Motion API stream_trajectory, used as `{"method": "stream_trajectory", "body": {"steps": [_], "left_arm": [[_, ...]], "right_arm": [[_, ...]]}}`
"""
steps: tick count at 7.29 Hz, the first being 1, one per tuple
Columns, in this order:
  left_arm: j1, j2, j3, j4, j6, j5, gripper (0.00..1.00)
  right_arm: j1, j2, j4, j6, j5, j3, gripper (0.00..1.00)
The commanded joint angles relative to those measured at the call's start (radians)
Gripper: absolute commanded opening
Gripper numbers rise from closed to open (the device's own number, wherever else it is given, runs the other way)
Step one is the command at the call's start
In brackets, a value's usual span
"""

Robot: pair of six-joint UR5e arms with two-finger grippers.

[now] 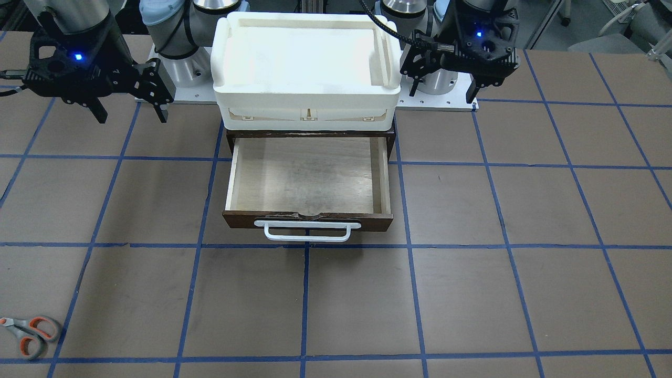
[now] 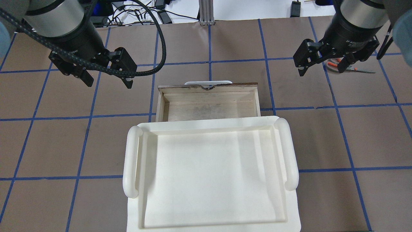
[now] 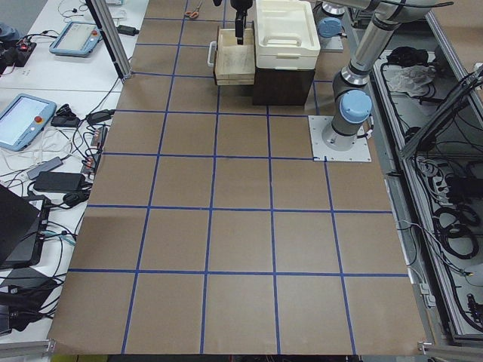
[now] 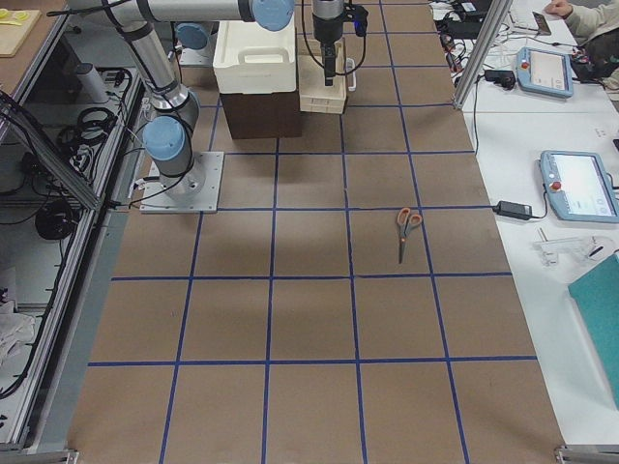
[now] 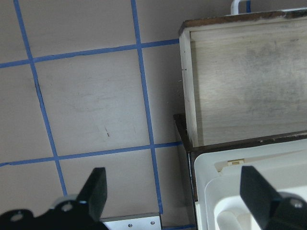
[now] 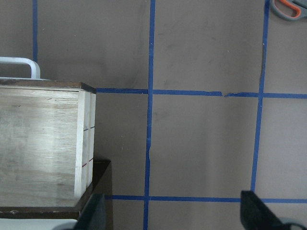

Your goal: Put scissors in drawer and close it

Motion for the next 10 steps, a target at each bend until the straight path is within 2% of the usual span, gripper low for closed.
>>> {"method": "stream_trajectory", "body": {"steps": [1, 3, 4, 6, 8, 9, 10], "left_arm": [[0.000, 0.000, 0.000, 0.000, 0.000, -0.001, 1.00], [0.000, 0.000, 0.000, 0.000, 0.000, -0.001, 1.00], [0.000, 0.000, 0.000, 0.000, 0.000, 0.001, 1.00], [0.000, 0.000, 0.000, -0.002, 0.000, 0.001, 1.00], [0.000, 0.000, 0.000, -0.002, 0.000, 0.001, 1.00], [0.000, 0.000, 0.000, -0.002, 0.000, 0.001, 1.00], [0.000, 0.002, 0.000, -0.003, 0.000, 0.001, 1.00]], "right_arm": [[-0.006, 0.004, -0.010, -0.005, 0.005, 0.000, 1.00], [-0.017, 0.007, -0.024, -0.077, 0.004, -0.001, 1.00], [-0.058, 0.016, -0.024, -0.159, 0.016, -0.001, 1.00], [-0.225, 0.071, -0.057, -0.506, 0.027, -0.004, 1.00], [-0.325, 0.155, -0.189, -0.843, 0.027, -0.006, 1.00], [-0.380, 0.203, -0.221, -0.898, 0.031, -0.007, 1.00], [-0.413, 0.262, -0.305, -1.030, 0.031, -0.010, 1.00]]}}
